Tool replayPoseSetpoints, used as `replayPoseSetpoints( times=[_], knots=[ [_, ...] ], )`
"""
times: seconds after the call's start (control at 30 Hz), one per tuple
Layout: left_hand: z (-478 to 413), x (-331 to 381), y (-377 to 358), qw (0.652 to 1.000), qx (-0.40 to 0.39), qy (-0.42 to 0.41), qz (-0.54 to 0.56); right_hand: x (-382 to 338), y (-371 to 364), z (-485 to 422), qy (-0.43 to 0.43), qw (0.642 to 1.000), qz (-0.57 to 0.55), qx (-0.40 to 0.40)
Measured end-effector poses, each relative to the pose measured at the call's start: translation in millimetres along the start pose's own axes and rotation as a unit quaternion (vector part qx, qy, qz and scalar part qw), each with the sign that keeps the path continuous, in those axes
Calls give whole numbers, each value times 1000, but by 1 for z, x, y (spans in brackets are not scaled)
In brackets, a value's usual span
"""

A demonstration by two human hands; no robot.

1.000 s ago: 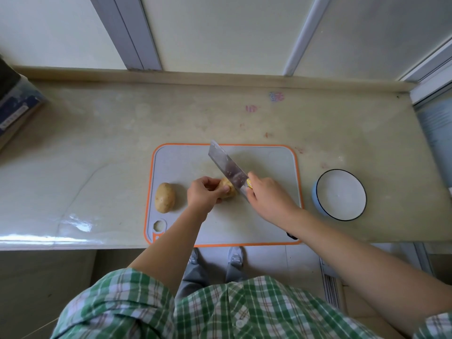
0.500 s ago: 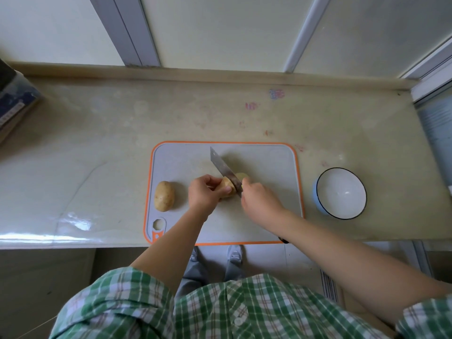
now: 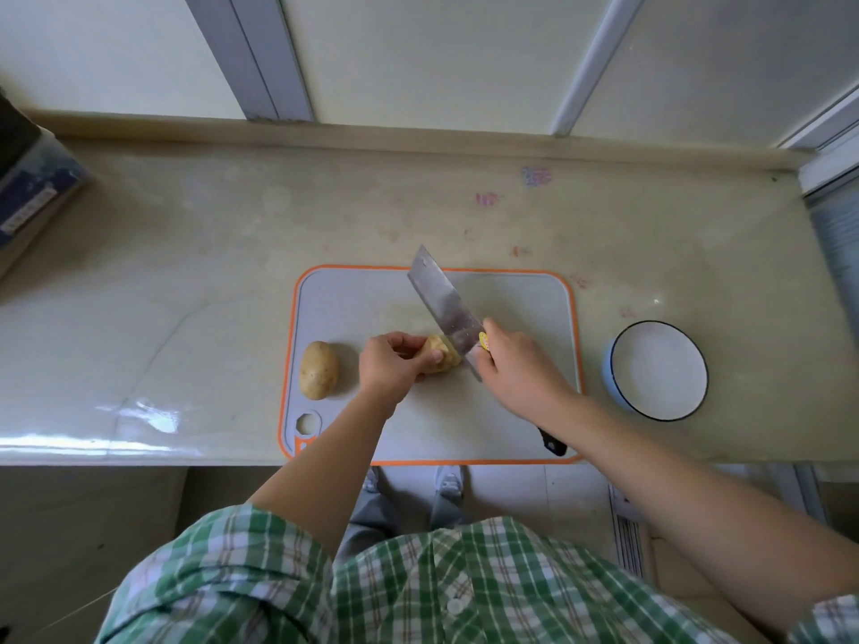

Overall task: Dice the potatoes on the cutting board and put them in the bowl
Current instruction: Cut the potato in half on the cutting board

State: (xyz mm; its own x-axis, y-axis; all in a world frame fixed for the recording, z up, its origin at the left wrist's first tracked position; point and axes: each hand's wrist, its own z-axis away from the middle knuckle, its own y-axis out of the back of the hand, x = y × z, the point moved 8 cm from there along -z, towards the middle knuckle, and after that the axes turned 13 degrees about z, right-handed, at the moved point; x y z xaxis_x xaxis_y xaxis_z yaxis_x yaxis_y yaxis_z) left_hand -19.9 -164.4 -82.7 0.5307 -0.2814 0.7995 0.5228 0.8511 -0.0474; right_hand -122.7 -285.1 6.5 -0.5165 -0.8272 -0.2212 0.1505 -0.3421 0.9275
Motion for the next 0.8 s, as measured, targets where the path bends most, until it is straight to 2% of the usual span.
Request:
replayPoseSetpoints(
  times=[0.27,0.8],
  knots=[
    [-1,0,-1,1000,-5,4,17,-8,1,14,18,999,21,-34],
    [0,-1,1,1000,11,-1,12,-19,-35,-6,-26,995,92,-26]
  ],
)
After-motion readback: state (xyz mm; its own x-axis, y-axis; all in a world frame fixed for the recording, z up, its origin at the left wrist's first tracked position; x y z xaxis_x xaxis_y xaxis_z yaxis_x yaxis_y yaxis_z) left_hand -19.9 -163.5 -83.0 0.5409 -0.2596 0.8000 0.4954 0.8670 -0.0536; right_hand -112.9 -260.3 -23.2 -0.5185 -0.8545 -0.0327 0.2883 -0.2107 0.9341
